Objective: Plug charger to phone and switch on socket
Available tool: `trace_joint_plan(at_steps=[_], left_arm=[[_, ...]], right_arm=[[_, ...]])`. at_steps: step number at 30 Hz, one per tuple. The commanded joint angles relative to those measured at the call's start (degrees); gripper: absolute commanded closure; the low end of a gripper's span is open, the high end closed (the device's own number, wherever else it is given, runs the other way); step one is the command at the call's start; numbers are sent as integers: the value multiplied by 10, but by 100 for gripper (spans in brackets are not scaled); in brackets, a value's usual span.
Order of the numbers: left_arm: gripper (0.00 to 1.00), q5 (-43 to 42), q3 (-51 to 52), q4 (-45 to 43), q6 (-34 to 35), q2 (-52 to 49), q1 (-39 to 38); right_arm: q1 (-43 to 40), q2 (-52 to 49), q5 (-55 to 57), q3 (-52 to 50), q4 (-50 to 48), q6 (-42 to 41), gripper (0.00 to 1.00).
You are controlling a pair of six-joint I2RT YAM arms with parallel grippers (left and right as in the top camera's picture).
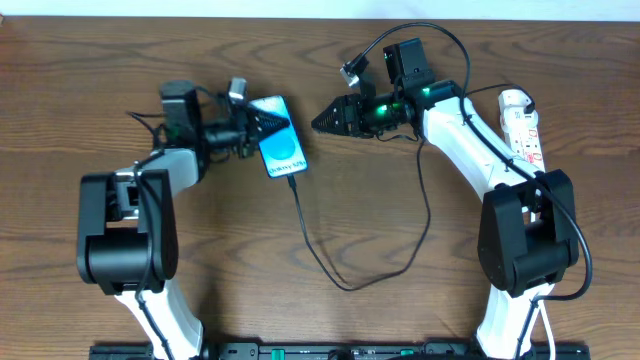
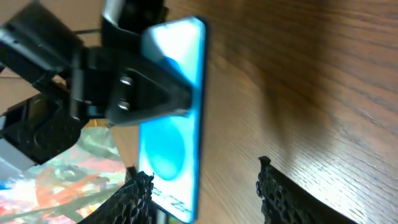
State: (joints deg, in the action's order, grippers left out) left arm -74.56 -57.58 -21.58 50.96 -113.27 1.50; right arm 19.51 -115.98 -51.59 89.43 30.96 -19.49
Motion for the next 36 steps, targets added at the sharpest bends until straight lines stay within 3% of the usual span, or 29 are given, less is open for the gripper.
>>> trace_joint_plan(at_steps=[1, 8, 14, 36], left_arm=[[93, 60, -5, 49, -94, 2, -5], [93, 92, -5, 89, -118, 2, -6], [92, 176, -5, 155, -127, 2, -12], [93, 254, -5, 149, -113, -24, -32]], right_arm=[[-1, 6, 7, 8, 4, 18, 47], [-2, 6, 9, 8, 8, 24, 47], [-2, 6, 9, 8, 11, 24, 47], [-1, 6, 9, 8, 14, 24, 48]])
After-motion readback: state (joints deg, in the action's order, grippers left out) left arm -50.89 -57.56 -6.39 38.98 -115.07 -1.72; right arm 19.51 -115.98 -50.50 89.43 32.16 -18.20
